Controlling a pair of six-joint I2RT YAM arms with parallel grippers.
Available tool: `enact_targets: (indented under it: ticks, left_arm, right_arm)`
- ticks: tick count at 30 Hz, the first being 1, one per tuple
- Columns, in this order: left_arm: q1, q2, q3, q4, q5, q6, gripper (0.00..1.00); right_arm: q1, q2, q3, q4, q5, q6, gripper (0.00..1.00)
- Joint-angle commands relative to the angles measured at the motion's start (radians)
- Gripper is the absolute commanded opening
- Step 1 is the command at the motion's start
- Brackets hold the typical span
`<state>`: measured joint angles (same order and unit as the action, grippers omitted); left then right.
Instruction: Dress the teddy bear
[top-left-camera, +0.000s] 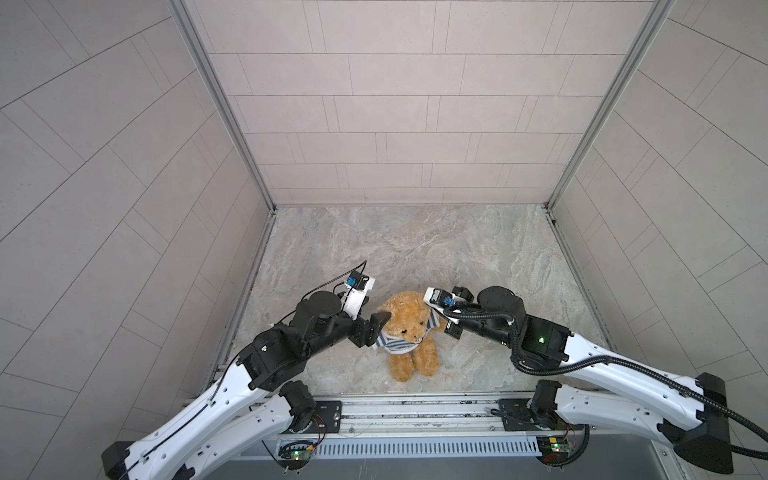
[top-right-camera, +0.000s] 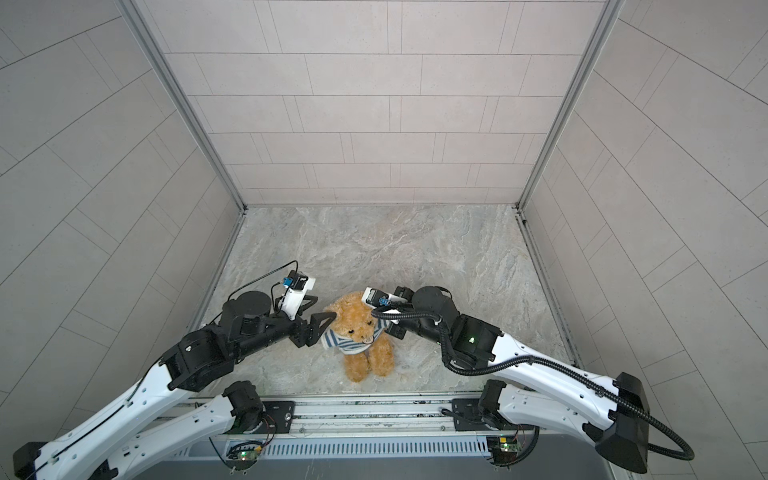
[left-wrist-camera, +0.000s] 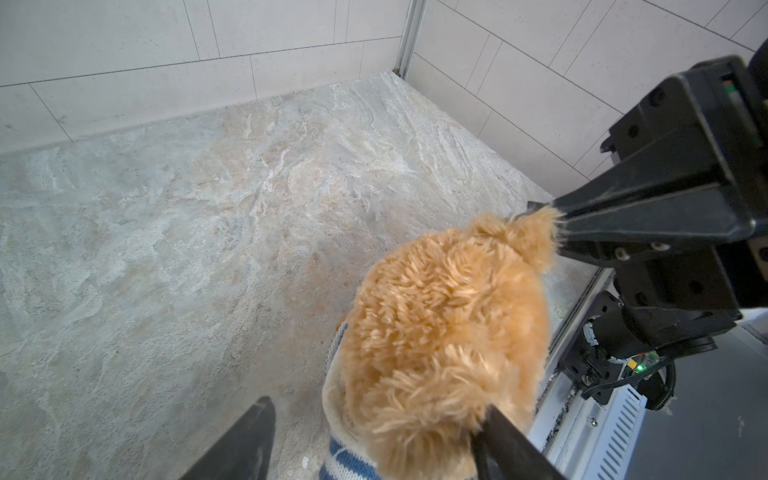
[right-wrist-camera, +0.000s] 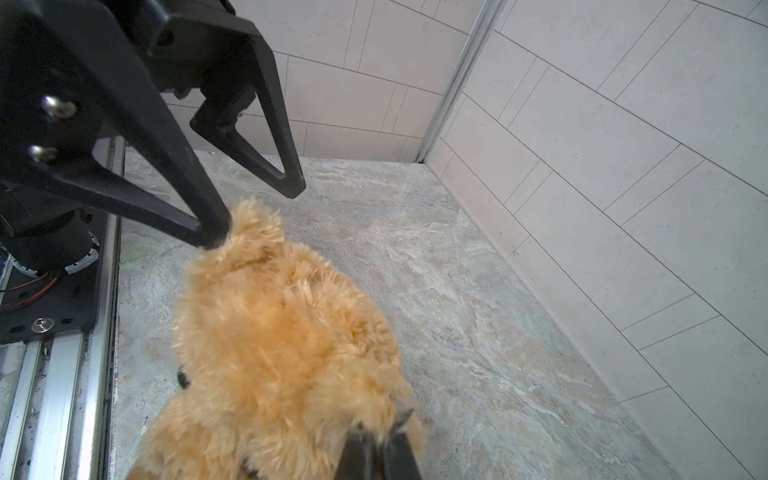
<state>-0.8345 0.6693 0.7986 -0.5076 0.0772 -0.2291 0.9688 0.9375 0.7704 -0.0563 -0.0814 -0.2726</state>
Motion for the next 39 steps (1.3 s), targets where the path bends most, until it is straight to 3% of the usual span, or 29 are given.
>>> enact_targets:
  ticks: [1, 6, 16, 21, 32, 36, 39]
  left_arm:
    - [-0.002, -0.010, 0.033, -0.009, -0.007, 0.010, 0.75]
    - [-0.002, 0.008, 0.040, -0.012, 0.080, 0.032, 0.77]
    - [-0.003, -0.003, 0.051, -0.080, 0.031, 0.072, 0.82]
    - [-0.002, 0.028, 0.081, -0.063, 0.080, 0.082, 0.84]
    - [-0.009, 0.253, 0.239, -0.031, 0.187, 0.172, 0.85]
    - [-0.031, 0.322, 0.276, -0.073, 0.194, 0.193, 0.75]
    - [-0.031, 0.366, 0.286, -0.083, 0.190, 0.190, 0.75]
  right_arm:
    - [-0.001, -0.031, 0.027, 0.003, 0.030, -0.025, 0.00]
    - [-0.005, -0.028, 0.027, -0.012, 0.036, -0.040, 0.00]
    - [-0.025, -0.030, 0.032, -0.028, 0.053, -0.055, 0.00]
    - [-0.025, -0.017, 0.047, -0.025, 0.003, -0.049, 0.00]
    - [-0.024, -0.005, 0.056, 0.023, -0.067, 0.012, 0.00]
    - [-0.024, 0.003, 0.061, 0.026, -0.076, 0.016, 0.00]
    - [-0.024, 0.009, 0.062, 0.036, -0.085, 0.018, 0.00]
